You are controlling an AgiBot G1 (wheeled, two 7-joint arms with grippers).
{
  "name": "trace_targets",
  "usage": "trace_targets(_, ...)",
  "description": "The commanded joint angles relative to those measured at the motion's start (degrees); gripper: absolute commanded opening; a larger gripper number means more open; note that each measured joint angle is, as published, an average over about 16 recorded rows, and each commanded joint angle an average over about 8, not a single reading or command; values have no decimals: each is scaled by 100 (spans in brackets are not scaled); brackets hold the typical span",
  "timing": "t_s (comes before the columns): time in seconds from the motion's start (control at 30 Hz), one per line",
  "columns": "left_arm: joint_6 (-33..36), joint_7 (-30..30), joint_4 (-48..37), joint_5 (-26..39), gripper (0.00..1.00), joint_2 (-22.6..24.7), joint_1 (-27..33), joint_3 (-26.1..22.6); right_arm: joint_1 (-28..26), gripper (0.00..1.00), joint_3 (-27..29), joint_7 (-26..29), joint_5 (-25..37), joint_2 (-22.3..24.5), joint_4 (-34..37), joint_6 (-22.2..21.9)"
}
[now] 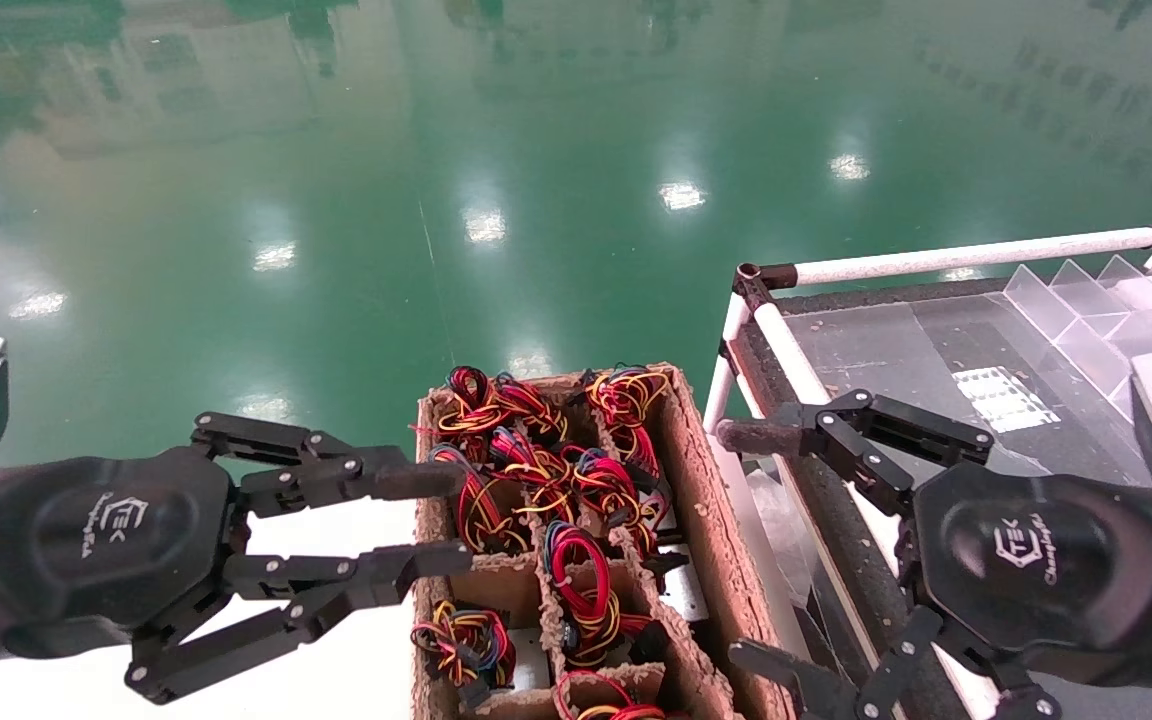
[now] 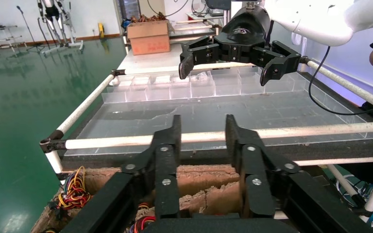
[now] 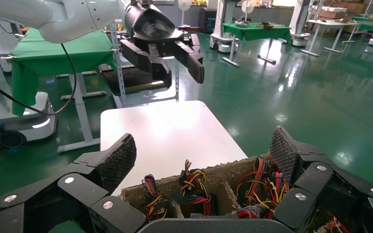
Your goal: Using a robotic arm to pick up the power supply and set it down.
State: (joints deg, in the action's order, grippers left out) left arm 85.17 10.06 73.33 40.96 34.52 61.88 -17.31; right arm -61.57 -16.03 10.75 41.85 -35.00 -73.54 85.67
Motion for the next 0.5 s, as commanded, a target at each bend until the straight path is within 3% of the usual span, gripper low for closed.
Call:
trace_targets(0.03, 0, 0, 0, 0, 0, 0, 0, 0, 0, 100, 0, 0, 0, 0, 0, 0)
trace_targets(0.5, 0, 0, 0, 0, 0, 0, 0, 0, 0, 100, 0, 0, 0, 0, 0, 0)
